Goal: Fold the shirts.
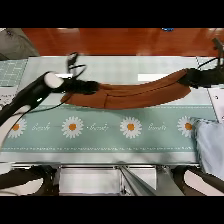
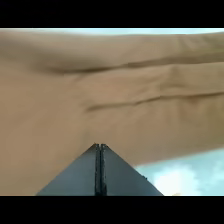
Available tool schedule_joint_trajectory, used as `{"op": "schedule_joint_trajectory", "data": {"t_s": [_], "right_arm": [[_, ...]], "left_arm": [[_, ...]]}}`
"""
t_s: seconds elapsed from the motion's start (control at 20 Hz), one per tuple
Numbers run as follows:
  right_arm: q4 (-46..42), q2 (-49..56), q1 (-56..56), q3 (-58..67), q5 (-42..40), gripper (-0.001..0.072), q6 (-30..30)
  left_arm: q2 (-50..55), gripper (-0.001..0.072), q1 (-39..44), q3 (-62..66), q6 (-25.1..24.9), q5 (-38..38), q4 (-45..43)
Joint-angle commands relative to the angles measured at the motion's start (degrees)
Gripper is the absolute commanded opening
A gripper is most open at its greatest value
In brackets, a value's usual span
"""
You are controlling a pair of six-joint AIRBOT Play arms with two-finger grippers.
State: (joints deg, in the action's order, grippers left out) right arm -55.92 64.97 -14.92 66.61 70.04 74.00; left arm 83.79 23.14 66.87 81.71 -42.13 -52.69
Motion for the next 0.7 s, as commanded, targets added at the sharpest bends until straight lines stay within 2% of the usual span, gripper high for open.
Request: {"op": "schedule_joint_trajectory", "data": {"t_s": [0.0, 0.25, 0.5, 0.65], "right_arm": [[-0.61, -10.6, 0.04, -3.89, 2.54, 0.0028, 1.27], [-0.15, -16.76, 0.04, -5.2, 4.48, 0.0028, 3.39], [-0.2, -16.81, 1.86, -5.2, 4.55, 0.0028, 4.48], [-0.2, -16.79, 4.61, -5.2, 3.5, 0.0028, 5.95]], "left_arm": [[15.89, 0.0024, 8.0, 18.88, 1.16, -11.1, 0.42], [30.97, 0.0024, 17.97, 37.59, 5.16, -19.98, 0.7], [34.67, 0.0025, 24.55, 39.23, 4.9, -20.76, 6.88], [34.51, 0.0025, 23.32, 40.06, 4.9, -20.94, 6.86]]}}
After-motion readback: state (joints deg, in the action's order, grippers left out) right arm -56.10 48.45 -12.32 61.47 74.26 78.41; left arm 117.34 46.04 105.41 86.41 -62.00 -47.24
